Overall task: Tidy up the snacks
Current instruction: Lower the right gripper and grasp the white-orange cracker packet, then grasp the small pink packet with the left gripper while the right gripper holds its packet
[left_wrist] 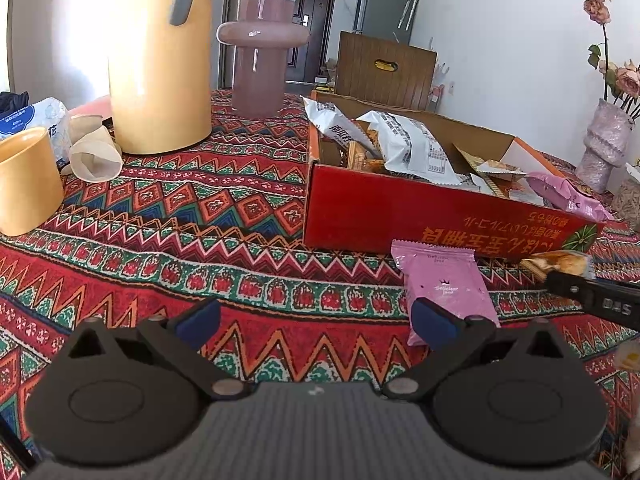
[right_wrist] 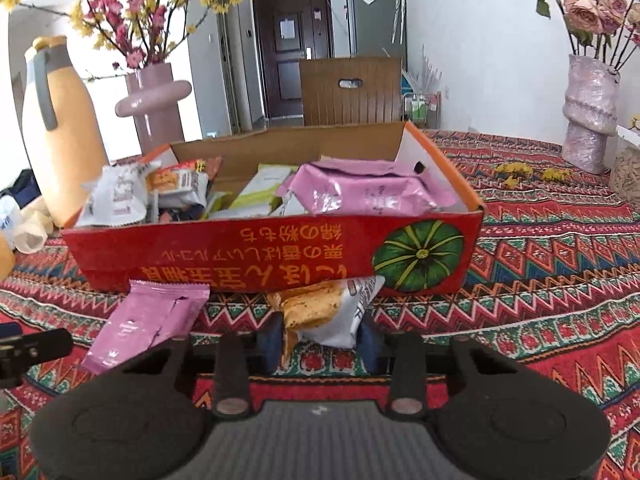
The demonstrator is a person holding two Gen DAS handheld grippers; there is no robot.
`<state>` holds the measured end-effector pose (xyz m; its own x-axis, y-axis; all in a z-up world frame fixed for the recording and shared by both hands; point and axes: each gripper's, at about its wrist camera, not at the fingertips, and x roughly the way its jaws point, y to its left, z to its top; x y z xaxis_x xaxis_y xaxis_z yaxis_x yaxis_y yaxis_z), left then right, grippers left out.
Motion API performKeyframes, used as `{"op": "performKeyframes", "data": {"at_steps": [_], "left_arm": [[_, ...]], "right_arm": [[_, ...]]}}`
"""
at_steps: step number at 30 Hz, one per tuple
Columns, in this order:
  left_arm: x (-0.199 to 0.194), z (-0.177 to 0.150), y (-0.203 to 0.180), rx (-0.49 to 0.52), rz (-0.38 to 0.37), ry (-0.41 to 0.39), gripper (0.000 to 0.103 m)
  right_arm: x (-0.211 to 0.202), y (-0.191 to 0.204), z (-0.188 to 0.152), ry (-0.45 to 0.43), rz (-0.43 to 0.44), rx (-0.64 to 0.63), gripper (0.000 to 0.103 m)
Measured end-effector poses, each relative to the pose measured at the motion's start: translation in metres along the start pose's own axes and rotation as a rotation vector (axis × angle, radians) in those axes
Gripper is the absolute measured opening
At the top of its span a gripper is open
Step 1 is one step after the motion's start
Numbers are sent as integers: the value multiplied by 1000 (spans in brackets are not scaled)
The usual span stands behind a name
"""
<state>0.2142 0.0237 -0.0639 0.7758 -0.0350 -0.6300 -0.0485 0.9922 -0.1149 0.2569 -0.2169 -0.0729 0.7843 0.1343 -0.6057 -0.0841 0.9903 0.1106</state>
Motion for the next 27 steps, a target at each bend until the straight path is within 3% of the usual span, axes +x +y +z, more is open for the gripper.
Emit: {"op": "performKeyframes", "data": {"at_steps": [7,13,24,27], "left_arm": [[-1,3,-8,35,11,16,103],[-5,11,-32,53,-29,35,103],[14,18,-93,141,13,83,103],[19,16,-100,145,20,101,98]], "right_arm": [[-35,-13,-11,-69,0,14,36],[-54,-31,-19,-113,-23,26,36],[-56,-51,-24,-131,-9,76,36],[-54,-53,-26,-132,-3,88,36]]}}
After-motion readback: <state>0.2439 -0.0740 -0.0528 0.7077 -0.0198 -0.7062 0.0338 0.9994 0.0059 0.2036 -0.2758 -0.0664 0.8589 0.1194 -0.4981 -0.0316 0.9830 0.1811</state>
